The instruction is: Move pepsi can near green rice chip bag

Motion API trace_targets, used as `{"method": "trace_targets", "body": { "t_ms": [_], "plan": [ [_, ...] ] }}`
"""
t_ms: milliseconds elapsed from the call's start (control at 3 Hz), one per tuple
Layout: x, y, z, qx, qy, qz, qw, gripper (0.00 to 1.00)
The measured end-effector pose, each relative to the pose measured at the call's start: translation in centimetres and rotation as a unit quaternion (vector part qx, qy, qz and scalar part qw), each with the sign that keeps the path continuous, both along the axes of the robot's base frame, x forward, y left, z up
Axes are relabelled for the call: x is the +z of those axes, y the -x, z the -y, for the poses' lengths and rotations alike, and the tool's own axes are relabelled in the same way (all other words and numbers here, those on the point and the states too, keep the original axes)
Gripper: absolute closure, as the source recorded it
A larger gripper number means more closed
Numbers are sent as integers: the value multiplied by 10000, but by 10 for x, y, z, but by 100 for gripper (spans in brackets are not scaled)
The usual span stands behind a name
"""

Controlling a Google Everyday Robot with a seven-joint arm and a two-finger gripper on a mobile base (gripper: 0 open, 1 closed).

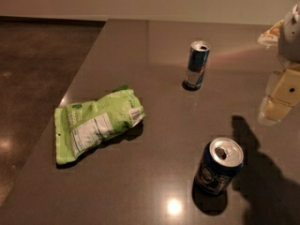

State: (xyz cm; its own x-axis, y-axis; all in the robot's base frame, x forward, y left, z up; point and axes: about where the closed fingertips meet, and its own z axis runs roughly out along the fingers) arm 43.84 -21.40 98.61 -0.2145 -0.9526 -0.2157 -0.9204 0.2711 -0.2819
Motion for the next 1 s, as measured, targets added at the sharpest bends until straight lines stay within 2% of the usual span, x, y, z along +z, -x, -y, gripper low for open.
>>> {"method": "trace_targets", "body": {
  "t_ms": [333,667,1000],
  "plan": [
    [0,0,0,0,0,1,10000,0],
    [-9,16,-8,231,-298,44,9993,0],
    [-26,38,-15,507,-655,56,9965,0]
  ]
}}
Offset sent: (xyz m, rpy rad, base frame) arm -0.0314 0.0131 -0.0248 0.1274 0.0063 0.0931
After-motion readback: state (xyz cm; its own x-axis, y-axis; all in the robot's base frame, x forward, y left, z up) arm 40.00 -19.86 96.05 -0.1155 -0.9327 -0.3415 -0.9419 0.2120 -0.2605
